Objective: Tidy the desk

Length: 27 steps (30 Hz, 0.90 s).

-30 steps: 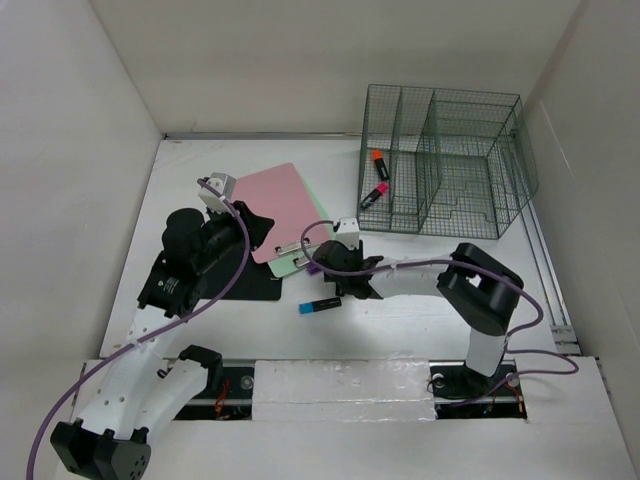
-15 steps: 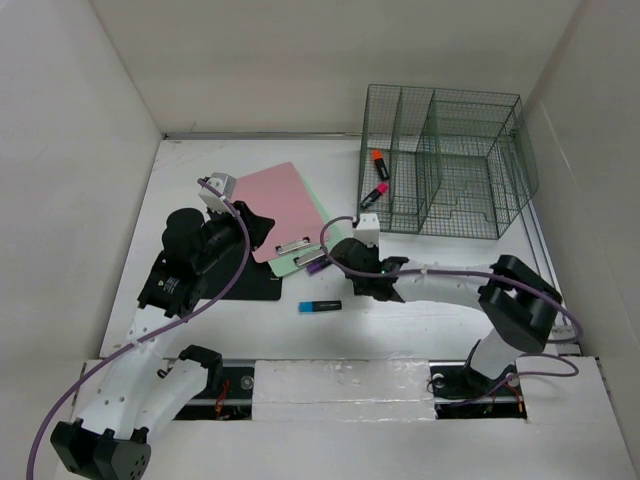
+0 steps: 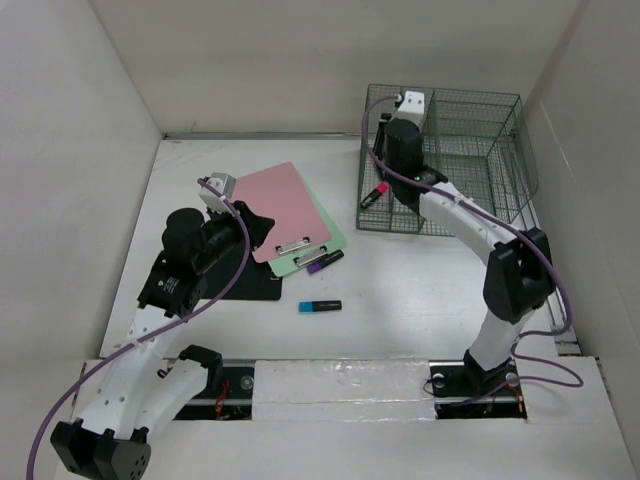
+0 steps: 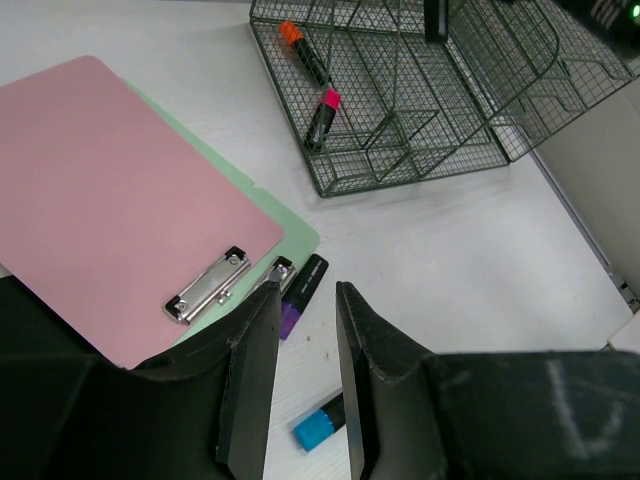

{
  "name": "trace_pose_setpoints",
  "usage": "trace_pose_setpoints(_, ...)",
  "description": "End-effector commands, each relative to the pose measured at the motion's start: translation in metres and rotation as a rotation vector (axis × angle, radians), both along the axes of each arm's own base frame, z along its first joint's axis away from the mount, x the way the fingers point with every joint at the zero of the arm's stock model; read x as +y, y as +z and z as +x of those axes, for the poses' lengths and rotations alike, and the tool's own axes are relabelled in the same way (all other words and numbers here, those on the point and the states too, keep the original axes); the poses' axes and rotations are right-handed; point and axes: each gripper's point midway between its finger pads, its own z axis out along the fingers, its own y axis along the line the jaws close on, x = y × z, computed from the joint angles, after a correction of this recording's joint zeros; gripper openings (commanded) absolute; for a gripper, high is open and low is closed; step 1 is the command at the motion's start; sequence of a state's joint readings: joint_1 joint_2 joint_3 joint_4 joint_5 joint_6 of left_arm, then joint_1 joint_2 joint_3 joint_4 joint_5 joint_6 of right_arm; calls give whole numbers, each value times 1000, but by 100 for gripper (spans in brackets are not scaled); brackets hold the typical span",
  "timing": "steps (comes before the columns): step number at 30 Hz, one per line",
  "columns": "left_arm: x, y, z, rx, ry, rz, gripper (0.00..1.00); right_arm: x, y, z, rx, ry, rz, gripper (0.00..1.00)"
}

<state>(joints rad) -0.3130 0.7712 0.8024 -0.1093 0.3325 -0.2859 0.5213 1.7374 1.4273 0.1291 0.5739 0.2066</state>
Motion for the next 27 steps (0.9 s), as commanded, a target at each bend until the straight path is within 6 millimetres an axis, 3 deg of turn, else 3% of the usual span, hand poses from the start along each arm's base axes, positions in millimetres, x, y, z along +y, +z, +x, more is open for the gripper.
trace_pose_setpoints(1,-2,18,0,-61,-9,-17,25,6,56,30,-140,58,-19,21)
trace_pose_setpoints(2,-2,19,0,-63,-10,-18,24,-2,62,39,-150,54,-20,21)
trace_pose_setpoints(3,-1,19,0,-67,-7,-17,24,3,53,47,-135,61,-29,22)
trace_pose_setpoints(4,0,21,-1,-71,-3,-18,24,-3,68,55,-155,49,-24,23)
trace_pose_setpoints(5,1,19,0,-66,5,-15,24,-6,69,61,-152,52,-26,27)
trace_pose_setpoints(6,0,20,1,-66,3,-15,24,-3,71,65,-151,57,-26,33)
trace_pose_setpoints(7,0,19,1,-65,0,-14,24,-1,72,70,-147,57,-30,49)
trace_pose_setpoints(8,0,19,0,-67,1,-14,24,-3,78,70,-149,50,-35,65)
trace_pose_setpoints(9,0,19,0,-67,1,-14,24,-3,78,70,-149,50,-35,66)
trace_pose_setpoints(11,1,19,2,-67,10,-11,24,-7,84,58,-161,25,-31,78)
trace_pose_setpoints(14,-1,16,2,-56,-2,-9,24,1,89,40,-181,77,-10,78)
trace_pose_setpoints(15,0,17,2,-59,0,-10,24,5,85,22,-173,108,-9,73)
trace_pose_setpoints(16,1,19,2,-65,9,-10,24,19,71,-1,-154,176,-6,56)
trace_pose_setpoints(17,1,19,2,-65,10,-10,24,32,75,-5,-170,219,6,45)
trace_pose_setpoints(18,1,17,3,-57,10,-9,24,37,50,-27,-129,273,-9,34)
trace_pose_setpoints(19,1,17,4,-54,10,-5,24,49,41,-41,-131,334,-13,23)
trace_pose_setpoints(20,0,15,4,-50,4,-5,24,77,26,-64,-119,470,-53,11)
trace_pose_setpoints(21,0,16,3,-54,1,-8,24,87,11,-80,-101,526,-77,8)
trace_pose_setpoints(22,0,16,3,-54,3,-9,24,92,-15,-102,-60,579,-103,5)
trace_pose_setpoints(23,-1,16,4,-52,1,-9,24,112,-31,-127,-27,667,-112,4)
trace_pose_setpoints(25,-3,13,6,-40,-5,-6,25,120,-68,-164,65,779,-137,9)
trace_pose_setpoints(27,-4,14,5,-41,-13,-10,27,145,-93,-208,127,976,-122,40)
